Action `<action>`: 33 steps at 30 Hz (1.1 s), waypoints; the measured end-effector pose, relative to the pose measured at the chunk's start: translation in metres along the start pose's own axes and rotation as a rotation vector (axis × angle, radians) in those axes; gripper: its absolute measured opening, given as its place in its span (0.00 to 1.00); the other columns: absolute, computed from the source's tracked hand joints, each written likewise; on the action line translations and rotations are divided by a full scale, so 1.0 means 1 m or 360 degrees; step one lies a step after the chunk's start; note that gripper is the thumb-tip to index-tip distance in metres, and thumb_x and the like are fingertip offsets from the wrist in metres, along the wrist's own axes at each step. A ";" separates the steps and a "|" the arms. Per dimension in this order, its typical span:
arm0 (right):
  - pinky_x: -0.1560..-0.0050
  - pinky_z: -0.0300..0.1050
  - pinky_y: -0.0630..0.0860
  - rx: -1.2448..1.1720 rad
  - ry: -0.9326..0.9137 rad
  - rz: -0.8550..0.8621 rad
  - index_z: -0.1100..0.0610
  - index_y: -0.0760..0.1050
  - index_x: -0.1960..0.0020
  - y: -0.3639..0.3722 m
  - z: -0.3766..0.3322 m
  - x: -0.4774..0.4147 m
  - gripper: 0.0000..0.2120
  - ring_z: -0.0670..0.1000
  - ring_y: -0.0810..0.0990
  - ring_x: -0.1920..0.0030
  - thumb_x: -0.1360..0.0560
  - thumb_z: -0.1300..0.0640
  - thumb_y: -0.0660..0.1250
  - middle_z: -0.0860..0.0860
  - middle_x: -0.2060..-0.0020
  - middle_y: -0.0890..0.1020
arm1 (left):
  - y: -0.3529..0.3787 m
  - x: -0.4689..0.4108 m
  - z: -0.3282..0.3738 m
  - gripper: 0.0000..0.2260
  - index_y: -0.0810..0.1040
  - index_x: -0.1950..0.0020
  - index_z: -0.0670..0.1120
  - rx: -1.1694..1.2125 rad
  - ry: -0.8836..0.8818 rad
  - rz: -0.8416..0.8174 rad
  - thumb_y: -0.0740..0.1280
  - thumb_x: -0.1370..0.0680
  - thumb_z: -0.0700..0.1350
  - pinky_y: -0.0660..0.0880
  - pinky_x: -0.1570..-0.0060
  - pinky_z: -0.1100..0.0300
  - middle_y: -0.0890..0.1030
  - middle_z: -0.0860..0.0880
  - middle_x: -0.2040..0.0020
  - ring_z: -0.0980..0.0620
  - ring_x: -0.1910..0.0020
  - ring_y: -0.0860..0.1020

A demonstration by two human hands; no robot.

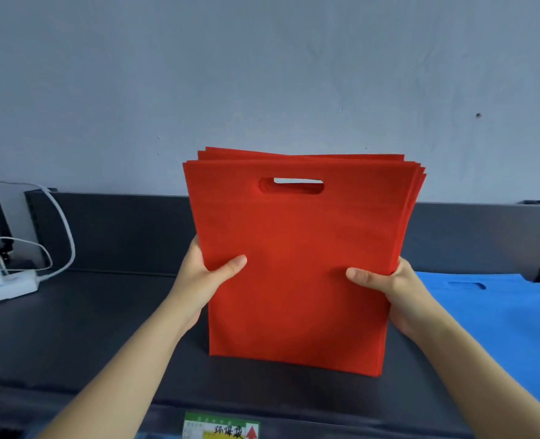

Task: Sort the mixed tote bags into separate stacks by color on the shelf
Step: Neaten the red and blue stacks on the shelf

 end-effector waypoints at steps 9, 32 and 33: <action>0.61 0.42 0.81 -0.0112 -0.0019 0.0088 0.56 0.79 0.47 0.012 -0.021 -0.008 0.19 0.52 0.85 0.54 0.37 0.59 0.73 0.53 0.53 0.85 | 0.011 -0.010 0.028 0.25 0.68 0.33 0.56 -0.0022 0.0048 0.0139 0.71 0.28 0.55 0.72 0.46 0.63 0.78 0.61 0.43 0.63 0.45 0.76; 0.58 0.44 0.81 -0.0067 0.0097 0.0131 0.56 0.80 0.46 0.013 -0.004 -0.002 0.26 0.53 0.84 0.52 0.43 0.53 0.79 0.53 0.52 0.85 | 0.001 0.002 0.015 0.29 0.68 0.34 0.57 0.0024 -0.0086 0.0048 0.75 0.32 0.53 0.74 0.51 0.62 0.79 0.59 0.44 0.61 0.46 0.78; 0.59 0.43 0.81 -0.0055 0.0123 0.0109 0.56 0.81 0.47 0.014 0.000 0.000 0.30 0.54 0.84 0.51 0.48 0.51 0.81 0.53 0.51 0.85 | 0.002 0.004 0.011 0.28 0.68 0.34 0.58 -0.0002 -0.0105 0.0021 0.75 0.31 0.53 0.74 0.51 0.63 0.79 0.59 0.43 0.61 0.46 0.78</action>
Point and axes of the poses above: each hand's wrist, its own x-axis away from the middle knuckle, its own y-axis out of the palm, z = x × y, the point moved 3 cm from there along -x, towards the middle knuckle
